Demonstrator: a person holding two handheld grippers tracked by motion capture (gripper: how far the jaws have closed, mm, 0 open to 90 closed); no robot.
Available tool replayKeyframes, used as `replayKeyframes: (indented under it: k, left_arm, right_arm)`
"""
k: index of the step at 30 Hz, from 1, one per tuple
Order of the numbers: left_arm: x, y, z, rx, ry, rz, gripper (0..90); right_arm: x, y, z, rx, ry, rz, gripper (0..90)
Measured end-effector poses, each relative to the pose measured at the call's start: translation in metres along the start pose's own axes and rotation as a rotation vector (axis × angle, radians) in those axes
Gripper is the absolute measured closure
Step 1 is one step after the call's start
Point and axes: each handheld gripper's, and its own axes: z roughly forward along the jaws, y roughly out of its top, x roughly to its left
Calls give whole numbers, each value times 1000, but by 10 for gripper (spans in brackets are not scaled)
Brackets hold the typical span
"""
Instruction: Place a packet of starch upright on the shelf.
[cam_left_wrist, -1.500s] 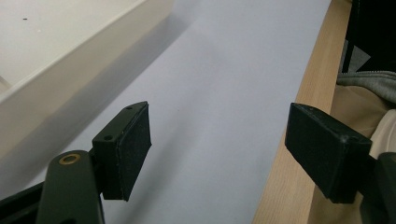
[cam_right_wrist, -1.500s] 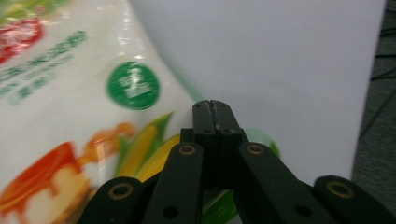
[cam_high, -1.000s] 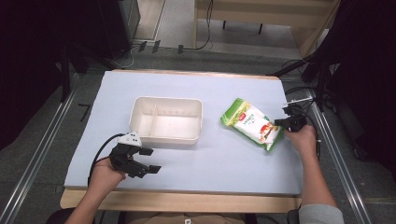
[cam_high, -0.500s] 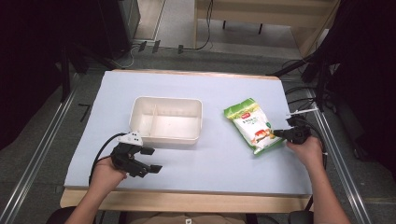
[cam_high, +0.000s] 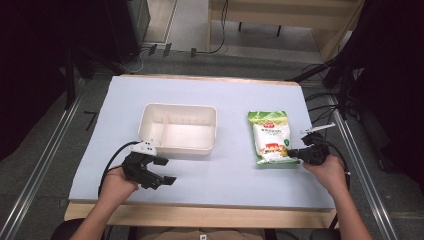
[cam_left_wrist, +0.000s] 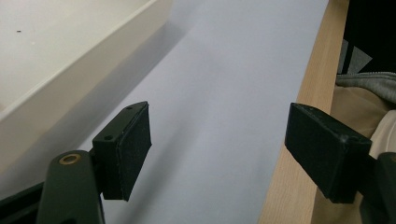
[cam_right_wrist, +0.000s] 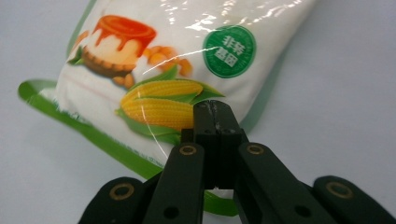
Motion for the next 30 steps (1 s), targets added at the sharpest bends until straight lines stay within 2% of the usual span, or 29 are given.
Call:
replayKeyframes:
  k: [2, 4, 7, 8, 9, 10, 11, 12, 13, 14, 15, 17, 19, 20, 26, 29, 30]
  left_arm:
    - [0, 1, 1, -1, -1, 3, 233]
    - [1, 1, 1, 0, -5, 7, 233]
    - [1, 2, 0, 2, -3, 6, 233]
    - [1, 1, 0, -3, -5, 3, 233]
    - [1, 1, 0, -3, -5, 3, 234]
    - [1, 1, 0, -5, -5, 2, 234]
    - [1, 1, 0, -5, -4, 3, 233]
    - [1, 1, 0, -8, -7, 3, 233]
    - [1, 1, 0, -8, -7, 3, 233]
    - [1, 1, 0, -2, -5, 6, 233]
    - [1, 1, 1, 1, -3, 7, 234]
    - [1, 1, 1, -1, -4, 6, 233]
    - [1, 1, 1, 0, -3, 7, 233]
    - [1, 1, 1, 1, -2, 7, 233]
    - [2, 1, 1, 0, -3, 6, 233]
    - [2, 1, 1, 2, -2, 7, 233]
    - [1, 1, 1, 3, -2, 7, 233]
  right_arm:
    - [3, 0, 0, 6, 8, -5, 900]
    - [12, -2, 0, 6, -1, -39, 900]
    - [12, -2, -1, 5, 1, -37, 900]
    - [7, -1, -2, 9, 24, -8, 900]
    - [7, -1, -2, 9, 24, -8, 900]
    - [4, 0, -3, 2, 22, 4, 846]
    - [2, 0, -4, -8, 11, 19, 832]
    - [-1, 2, -7, -40, -2, 23, 774]
    - [-1, 2, -7, -40, -2, 23, 774]
    - [-1, 3, -8, -55, -6, 30, 728]
    - [-2, 4, -10, -81, -11, 18, 653]
    - [0, 7, -10, -118, -24, 10, 534]
    - [2, 13, -10, -121, -7, 22, 459]
    - [5, 20, -9, -133, -24, 21, 426]
    - [6, 35, -5, -146, -69, 24, 377]
    - [7, 43, 2, -131, -73, 24, 423]
    - [7, 45, 3, -137, -84, 8, 431]
